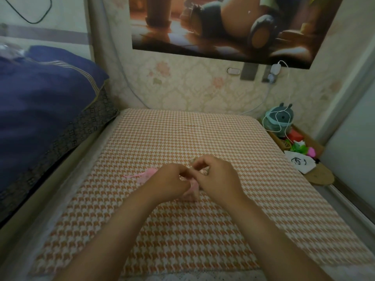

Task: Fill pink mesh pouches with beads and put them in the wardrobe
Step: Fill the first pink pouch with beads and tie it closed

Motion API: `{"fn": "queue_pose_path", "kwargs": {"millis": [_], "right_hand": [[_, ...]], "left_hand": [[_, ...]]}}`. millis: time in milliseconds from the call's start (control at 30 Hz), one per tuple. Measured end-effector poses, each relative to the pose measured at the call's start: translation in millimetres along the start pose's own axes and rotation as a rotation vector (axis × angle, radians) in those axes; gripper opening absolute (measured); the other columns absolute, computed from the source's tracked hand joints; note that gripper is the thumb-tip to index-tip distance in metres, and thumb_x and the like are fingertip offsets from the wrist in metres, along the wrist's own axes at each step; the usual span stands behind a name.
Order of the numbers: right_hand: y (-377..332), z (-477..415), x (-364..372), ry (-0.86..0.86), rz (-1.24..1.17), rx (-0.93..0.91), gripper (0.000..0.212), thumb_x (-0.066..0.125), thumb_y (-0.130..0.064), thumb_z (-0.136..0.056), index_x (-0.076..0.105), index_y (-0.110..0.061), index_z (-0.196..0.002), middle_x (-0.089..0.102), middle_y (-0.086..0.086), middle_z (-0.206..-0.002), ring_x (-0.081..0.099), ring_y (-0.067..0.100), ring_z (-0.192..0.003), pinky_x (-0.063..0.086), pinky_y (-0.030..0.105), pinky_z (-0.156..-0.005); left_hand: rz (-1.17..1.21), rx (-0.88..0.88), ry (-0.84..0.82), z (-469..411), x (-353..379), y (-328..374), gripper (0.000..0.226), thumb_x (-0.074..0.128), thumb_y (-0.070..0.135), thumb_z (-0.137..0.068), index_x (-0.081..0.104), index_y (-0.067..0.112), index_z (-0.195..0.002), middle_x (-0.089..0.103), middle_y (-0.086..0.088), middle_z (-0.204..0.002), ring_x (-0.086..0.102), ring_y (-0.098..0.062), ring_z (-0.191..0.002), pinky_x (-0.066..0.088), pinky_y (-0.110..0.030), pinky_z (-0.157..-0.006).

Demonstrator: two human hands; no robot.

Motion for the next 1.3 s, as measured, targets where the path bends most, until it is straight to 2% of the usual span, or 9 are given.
{"fn": "queue_pose_path", "kwargs": {"millis": [67, 167, 300, 400, 533, 800, 967, 1133, 1300], "right_hand": [[-11, 3, 5, -0.024, 0.06, -0.086, 0.015, 0.068, -0.047, -0.087, 0.07, -0.033, -0.094, 0.071, -0.02, -0.09, 0.063, -0.004, -0.084, 0.044, 0.013, -0.07], [-14, 3, 11, -0.012, 0.184, -0.185, 0.017, 0.064, -0.049, -0.088, 0.07, -0.036, -0.098, 0.071, -0.017, -0.092, 0.063, 0.0, -0.086, 0.049, 0.024, -0.075], [-14, 3, 18, -0.044, 0.233, -0.252, 0.02, 0.062, -0.048, -0.091, 0.073, -0.036, -0.102, 0.068, -0.012, -0.101, 0.063, 0.007, -0.094, 0.049, 0.03, -0.074], [-5, 1, 16, -0.072, 0.205, -0.195, 0.021, 0.06, -0.046, -0.094, 0.074, -0.036, -0.105, 0.061, -0.015, -0.107, 0.056, 0.003, -0.09, 0.037, 0.019, -0.067], [21, -8, 4, -0.035, 0.168, -0.083, 0.016, 0.059, -0.036, -0.095, 0.073, -0.035, -0.103, 0.062, -0.015, -0.106, 0.059, 0.005, -0.09, 0.048, 0.028, -0.073], [79, -4, 36, -0.297, 0.261, 0.123, 0.023, 0.06, -0.033, -0.093, 0.07, -0.035, -0.114, 0.067, -0.01, -0.116, 0.063, 0.016, -0.105, 0.051, 0.031, -0.083], [74, -4, 43, -0.27, 0.339, 0.062, 0.02, 0.058, -0.036, -0.095, 0.069, -0.031, -0.11, 0.066, -0.008, -0.11, 0.063, 0.018, -0.1, 0.044, 0.028, -0.073], [81, -1, 54, -0.265, 0.32, 0.11, 0.016, 0.058, -0.025, -0.092, 0.072, -0.029, -0.097, 0.071, -0.005, -0.098, 0.067, 0.02, -0.087, 0.053, 0.033, -0.072], [65, -9, 29, -0.108, 0.187, 0.14, 0.016, 0.067, -0.033, -0.09, 0.071, -0.025, -0.103, 0.071, -0.006, -0.097, 0.066, 0.015, -0.088, 0.054, 0.033, -0.076]], "left_hand": [[0.012, 0.009, -0.006, 2, -1, 1, 0.023, 0.056, 0.008, -0.082, 0.069, 0.024, -0.093, 0.067, 0.006, -0.078, 0.06, -0.004, -0.064, 0.042, -0.016, -0.054], [0.053, 0.021, -0.022, 4, 0, 0, 0.029, 0.055, 0.005, -0.084, 0.072, 0.023, -0.1, 0.067, 0.012, -0.078, 0.054, 0.009, -0.049, 0.036, -0.007, -0.046], [0.046, 0.025, -0.027, 4, 1, -3, 0.031, 0.056, 0.011, -0.087, 0.071, 0.025, -0.11, 0.071, 0.009, -0.098, 0.058, 0.011, -0.064, 0.039, -0.006, -0.056], [0.015, -0.003, -0.003, 2, 0, -6, 0.027, 0.056, 0.014, -0.088, 0.07, 0.02, -0.111, 0.07, 0.004, -0.106, 0.061, -0.002, -0.08, 0.042, -0.013, -0.065], [-0.003, -0.064, 0.057, -2, -6, -14, 0.032, 0.056, 0.013, -0.089, 0.068, 0.019, -0.118, 0.065, 0.004, -0.123, 0.058, -0.007, -0.1, 0.045, -0.019, -0.084], [-0.05, -0.052, 0.113, -4, -10, -14, 0.022, 0.057, 0.018, -0.091, 0.072, 0.026, -0.106, 0.066, 0.009, -0.115, 0.064, -0.006, -0.083, 0.048, -0.019, -0.07], [-0.096, -0.069, 0.088, -6, -6, -18, 0.026, 0.057, 0.016, -0.087, 0.072, 0.029, -0.104, 0.067, 0.011, -0.115, 0.063, -0.005, -0.086, 0.049, -0.022, -0.075], [-0.105, -0.088, 0.074, -5, -5, -20, 0.028, 0.057, 0.018, -0.084, 0.071, 0.032, -0.104, 0.069, 0.01, -0.112, 0.067, -0.009, -0.077, 0.056, -0.028, -0.071], [-0.098, -0.049, 0.044, -3, -6, -17, 0.033, 0.058, 0.014, -0.085, 0.07, 0.028, -0.112, 0.064, 0.015, -0.116, 0.063, 0.003, -0.076, 0.048, -0.014, -0.061]]}}
Point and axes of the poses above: each hand's wrist, its own z-axis away from the middle knuckle, its own x-axis out of the palm, y = z × x, the point moved 8 cm from there along -z, towards the middle knuckle
